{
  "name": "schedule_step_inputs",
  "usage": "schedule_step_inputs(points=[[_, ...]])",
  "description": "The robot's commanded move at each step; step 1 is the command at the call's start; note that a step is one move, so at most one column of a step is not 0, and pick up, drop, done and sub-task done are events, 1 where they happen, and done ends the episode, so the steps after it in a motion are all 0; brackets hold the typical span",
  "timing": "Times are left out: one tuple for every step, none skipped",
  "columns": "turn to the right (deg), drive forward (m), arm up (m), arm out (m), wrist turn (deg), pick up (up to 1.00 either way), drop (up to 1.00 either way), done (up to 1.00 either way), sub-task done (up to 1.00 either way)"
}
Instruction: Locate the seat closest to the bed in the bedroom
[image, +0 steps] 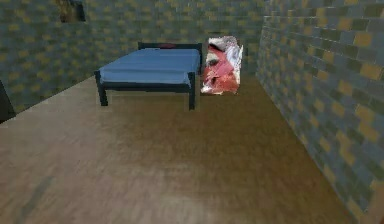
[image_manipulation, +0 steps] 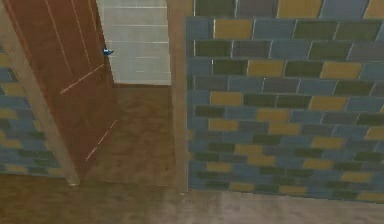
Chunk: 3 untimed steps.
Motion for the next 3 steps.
schedule_step_inputs(points=[[0.0,0.15,0.00,0.00,0.0,0.00,0.00,0.00,0.00],[-27.0,0.00,0.00,0.00,0.0,0.00,0.00,0.00,0.00],[0.0,1.00,0.00,0.00,0.0,0.00,0.00,0.00,0.00]])
